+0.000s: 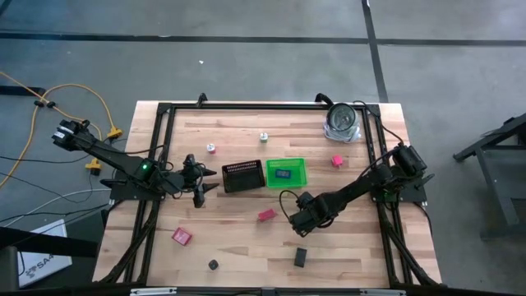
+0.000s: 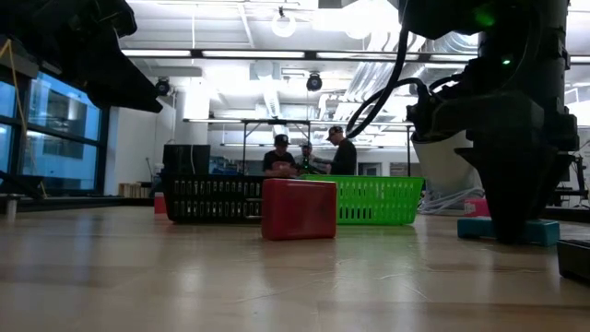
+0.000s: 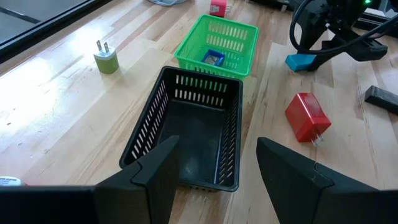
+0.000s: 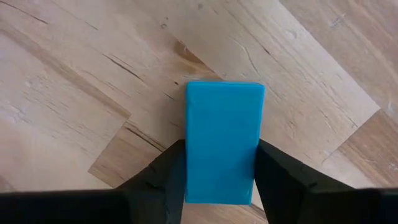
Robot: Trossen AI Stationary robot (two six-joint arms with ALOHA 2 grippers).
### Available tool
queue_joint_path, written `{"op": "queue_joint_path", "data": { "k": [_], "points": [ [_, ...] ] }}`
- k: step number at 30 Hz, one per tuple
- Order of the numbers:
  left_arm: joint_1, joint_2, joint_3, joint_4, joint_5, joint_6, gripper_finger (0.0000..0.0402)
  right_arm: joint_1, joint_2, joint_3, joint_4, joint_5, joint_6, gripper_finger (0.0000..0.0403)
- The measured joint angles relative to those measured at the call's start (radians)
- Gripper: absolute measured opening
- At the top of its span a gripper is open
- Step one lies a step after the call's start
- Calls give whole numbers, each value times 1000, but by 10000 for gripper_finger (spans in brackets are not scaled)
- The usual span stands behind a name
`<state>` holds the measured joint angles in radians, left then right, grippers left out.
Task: Pick & Place Office items
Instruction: Put the light blue digital timer into the green bin
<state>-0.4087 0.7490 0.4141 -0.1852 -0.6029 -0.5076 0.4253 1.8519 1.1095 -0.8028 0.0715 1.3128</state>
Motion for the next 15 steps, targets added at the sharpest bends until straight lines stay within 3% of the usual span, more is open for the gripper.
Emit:
{"op": "queue_joint_path", "data": {
  "k": [6, 15],
  "points": [
    [0, 0, 0, 0, 0, 0, 204, 0, 0, 0, -1, 3, 0, 168],
    [0, 0, 0, 0, 0, 0, 204, 0, 0, 0, -2, 4, -1, 148]
  ]
}}
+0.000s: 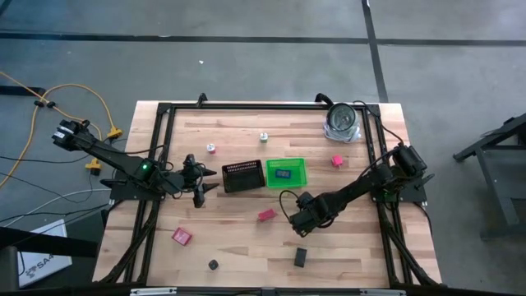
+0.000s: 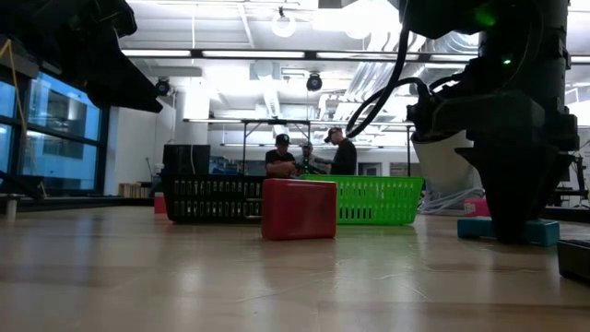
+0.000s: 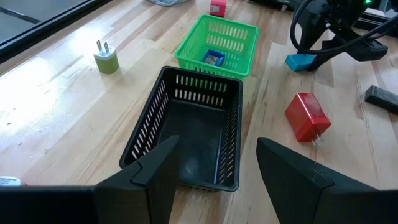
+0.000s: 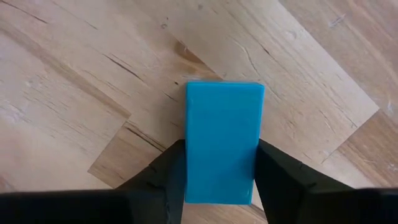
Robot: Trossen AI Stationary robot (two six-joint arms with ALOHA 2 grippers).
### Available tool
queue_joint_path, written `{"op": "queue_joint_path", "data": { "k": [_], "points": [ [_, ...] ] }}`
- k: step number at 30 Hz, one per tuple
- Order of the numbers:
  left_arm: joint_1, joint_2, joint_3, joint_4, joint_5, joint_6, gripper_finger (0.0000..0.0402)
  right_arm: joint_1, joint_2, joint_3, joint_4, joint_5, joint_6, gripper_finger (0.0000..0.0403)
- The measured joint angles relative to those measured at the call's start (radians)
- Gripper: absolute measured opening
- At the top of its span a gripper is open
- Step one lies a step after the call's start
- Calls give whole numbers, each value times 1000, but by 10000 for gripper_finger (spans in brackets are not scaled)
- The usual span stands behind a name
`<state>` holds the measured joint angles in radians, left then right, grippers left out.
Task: Pick & Place Office items
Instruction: Put the light blue digital timer into the green bin
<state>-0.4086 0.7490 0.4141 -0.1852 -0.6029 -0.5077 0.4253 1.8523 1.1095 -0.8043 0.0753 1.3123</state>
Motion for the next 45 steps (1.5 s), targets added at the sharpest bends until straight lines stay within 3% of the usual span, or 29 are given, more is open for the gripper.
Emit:
{"op": "queue_joint_path", "data": {
  "k": [4, 10, 29, 45],
  "points": [
    [0, 0, 0, 0, 0, 0, 204, 0, 0, 0, 0, 0, 0, 160],
    [0, 0, 0, 0, 0, 0, 204, 0, 0, 0, 0, 0, 0, 145],
    [0, 0, 0, 0, 0, 0, 204, -4, -32, -2, -6, 5, -66, 148],
    [0, 0, 0, 7, 0, 0, 204, -47, -123, -1, 52, 58, -248, 145]
  ]
}}
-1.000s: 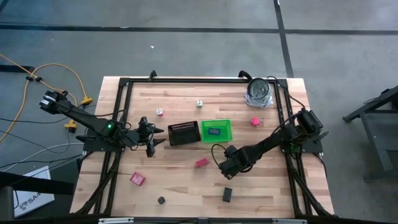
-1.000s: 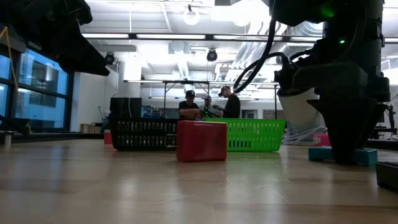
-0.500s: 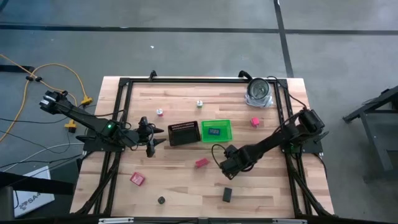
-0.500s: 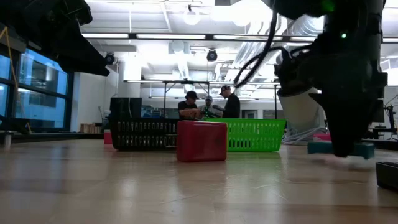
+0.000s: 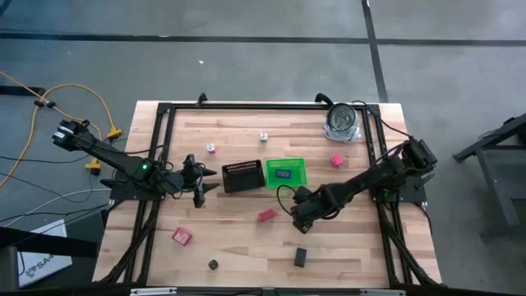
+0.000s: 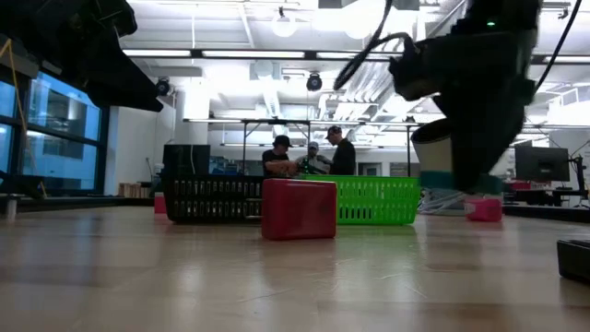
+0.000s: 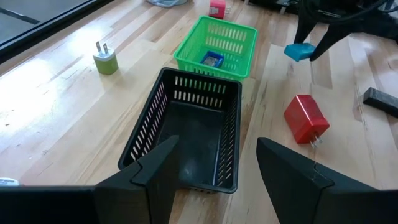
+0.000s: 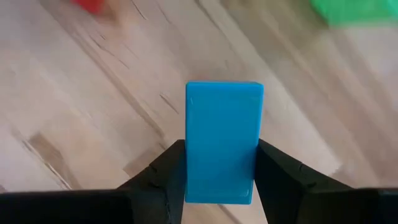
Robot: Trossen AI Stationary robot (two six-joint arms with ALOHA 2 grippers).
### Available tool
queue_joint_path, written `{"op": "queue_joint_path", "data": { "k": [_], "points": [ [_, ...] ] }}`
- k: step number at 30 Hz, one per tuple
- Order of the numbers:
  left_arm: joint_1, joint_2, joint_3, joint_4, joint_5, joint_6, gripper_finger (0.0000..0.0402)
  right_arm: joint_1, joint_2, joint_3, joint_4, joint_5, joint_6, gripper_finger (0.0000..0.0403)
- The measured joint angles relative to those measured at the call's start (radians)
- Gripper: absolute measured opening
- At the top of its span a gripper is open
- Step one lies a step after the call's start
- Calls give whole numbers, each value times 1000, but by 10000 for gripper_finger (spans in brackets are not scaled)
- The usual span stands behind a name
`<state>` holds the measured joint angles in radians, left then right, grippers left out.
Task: Pick & Place Office items
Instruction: Put the light blue digital timer into the green bin
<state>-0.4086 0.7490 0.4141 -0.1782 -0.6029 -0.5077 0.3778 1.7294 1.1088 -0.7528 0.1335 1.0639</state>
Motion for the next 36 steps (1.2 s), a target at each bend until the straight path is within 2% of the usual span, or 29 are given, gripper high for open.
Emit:
{"op": "queue_joint_path", "data": {
  "k": [24, 36],
  "points": [
    [0, 0, 0, 12, 0, 0, 204, -234, -114, 1, 169, 7, -452, 145],
    [0, 0, 0, 19, 0, 0, 204, -407, -140, 1, 239, -42, -843, 146]
  ]
}}
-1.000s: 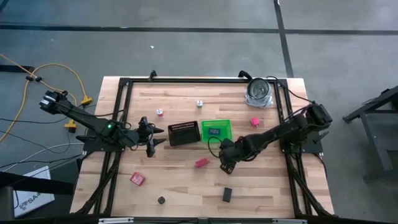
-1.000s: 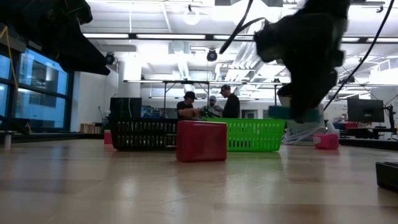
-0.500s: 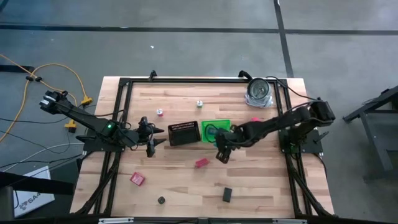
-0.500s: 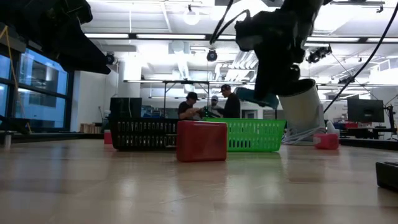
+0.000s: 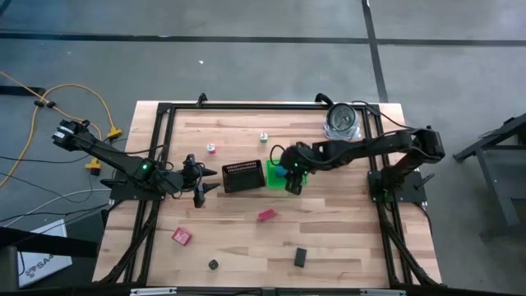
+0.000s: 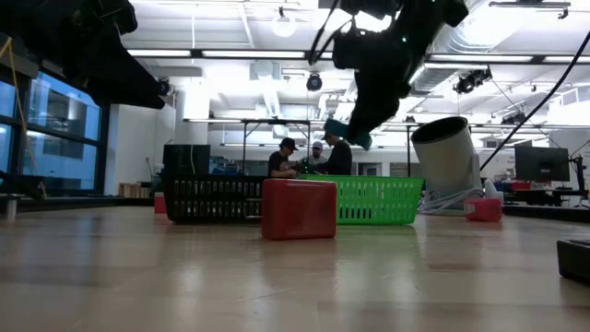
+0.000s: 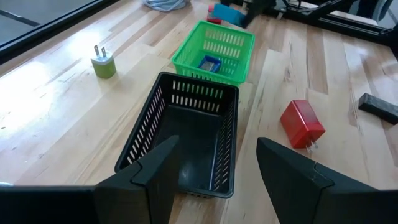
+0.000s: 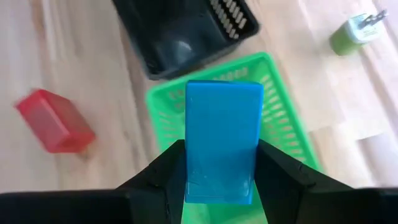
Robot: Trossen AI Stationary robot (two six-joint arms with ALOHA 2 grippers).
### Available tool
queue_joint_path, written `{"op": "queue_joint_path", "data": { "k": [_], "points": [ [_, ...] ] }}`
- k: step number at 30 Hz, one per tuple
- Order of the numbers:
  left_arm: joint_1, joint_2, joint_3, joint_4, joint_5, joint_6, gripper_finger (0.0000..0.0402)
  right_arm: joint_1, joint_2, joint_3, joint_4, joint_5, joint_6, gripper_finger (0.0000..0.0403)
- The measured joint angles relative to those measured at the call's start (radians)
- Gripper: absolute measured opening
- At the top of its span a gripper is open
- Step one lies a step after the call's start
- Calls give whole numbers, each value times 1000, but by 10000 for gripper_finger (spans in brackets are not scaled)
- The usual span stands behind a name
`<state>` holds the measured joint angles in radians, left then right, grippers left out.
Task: Pick & Place Office items
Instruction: Put the light blue digital timer into the green bin
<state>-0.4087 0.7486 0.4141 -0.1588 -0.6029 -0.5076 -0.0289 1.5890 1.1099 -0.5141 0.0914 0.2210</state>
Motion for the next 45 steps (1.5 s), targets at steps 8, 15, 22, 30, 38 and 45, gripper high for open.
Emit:
{"op": "queue_joint_path", "data": {
  "k": [8, 15, 22, 30, 38, 45],
  "points": [
    [0, 0, 0, 5, 0, 0, 204, -98, -3, 0, -9, -71, -126, 146],
    [0, 0, 0, 5, 0, 0, 204, -100, 10, 0, -26, -75, -199, 146],
    [0, 0, 0, 4, 0, 0, 204, -101, 76, 0, -28, -92, -208, 146],
    [0, 0, 0, 4, 0, 0, 204, -102, 137, 0, -22, -123, -218, 146],
    [0, 0, 0, 5, 0, 0, 204, -95, 179, 0, -6, -113, -218, 146],
    [0, 0, 0, 10, 0, 0, 204, -95, 217, 0, 17, -121, -196, 146]
  ]
}}
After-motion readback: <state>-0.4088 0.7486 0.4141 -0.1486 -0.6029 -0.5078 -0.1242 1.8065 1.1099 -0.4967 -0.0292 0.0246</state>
